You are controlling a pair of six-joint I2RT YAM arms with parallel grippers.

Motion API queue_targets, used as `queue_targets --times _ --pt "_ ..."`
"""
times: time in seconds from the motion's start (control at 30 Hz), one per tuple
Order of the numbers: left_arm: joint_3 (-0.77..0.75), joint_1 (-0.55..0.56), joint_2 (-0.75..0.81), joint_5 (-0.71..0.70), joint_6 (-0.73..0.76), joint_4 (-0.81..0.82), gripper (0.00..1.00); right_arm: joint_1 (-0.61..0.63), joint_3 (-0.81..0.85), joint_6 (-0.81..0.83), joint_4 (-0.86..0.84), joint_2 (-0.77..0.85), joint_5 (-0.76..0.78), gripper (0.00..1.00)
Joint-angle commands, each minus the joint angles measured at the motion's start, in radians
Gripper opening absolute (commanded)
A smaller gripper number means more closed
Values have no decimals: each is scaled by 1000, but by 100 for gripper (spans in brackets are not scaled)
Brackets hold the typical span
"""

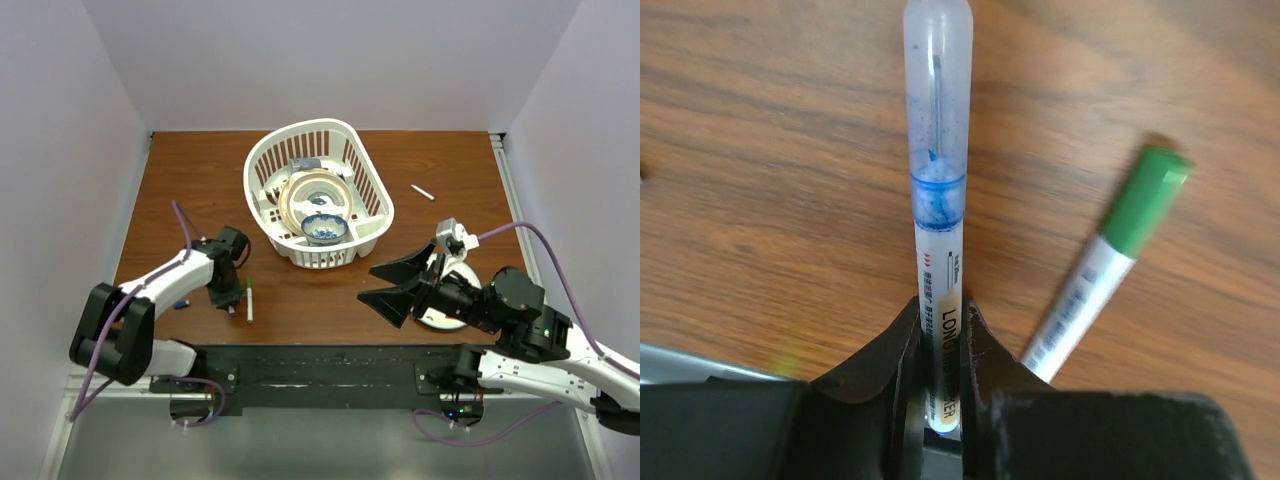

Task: Insert the pens into the pen caps

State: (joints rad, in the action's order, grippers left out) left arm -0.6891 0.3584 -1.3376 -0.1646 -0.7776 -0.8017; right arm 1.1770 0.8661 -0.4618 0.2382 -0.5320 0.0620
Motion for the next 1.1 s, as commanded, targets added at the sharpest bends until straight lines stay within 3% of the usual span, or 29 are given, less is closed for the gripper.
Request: queue_targets --times 0.0,0.13,0.2,0.4,0.53,0.73,0.83,1.0,1.03,1.07 --pt "-33 -3 -86 -44 -22 -42 0 0 76 22 29 1 -13 72" --pt "-47 -3 -146 -62 -11 -88 0 0 67 2 17 26 -36 71" --pt "-44 -3 -155 -44 -5 -88 6 0 57 -11 -2 36 -37 71" --pt "-39 -3 -97 -35 -22 -117 11 0 97 -9 53 44 -37 70" --pt "-56 -4 -75 -23 -17 -142 25 0 93 -20 55 64 -37 70" --pt "-79 -4 -83 50 8 -125 38 0 96 -41 73 67 -31 69" --pt "-111 -3 -89 54 24 -151 39 0 99 -51 92 81 -31 69" --pt "-295 -6 -58 -25 41 -299 43 0 102 -57 122 87 -22 69" --pt "-358 -7 -51 -56 41 -319 57 0 103 -57 128 78 -25 69" --pt "-387 -10 -43 -68 43 -336 64 0 108 -57 144 72 -24 70"
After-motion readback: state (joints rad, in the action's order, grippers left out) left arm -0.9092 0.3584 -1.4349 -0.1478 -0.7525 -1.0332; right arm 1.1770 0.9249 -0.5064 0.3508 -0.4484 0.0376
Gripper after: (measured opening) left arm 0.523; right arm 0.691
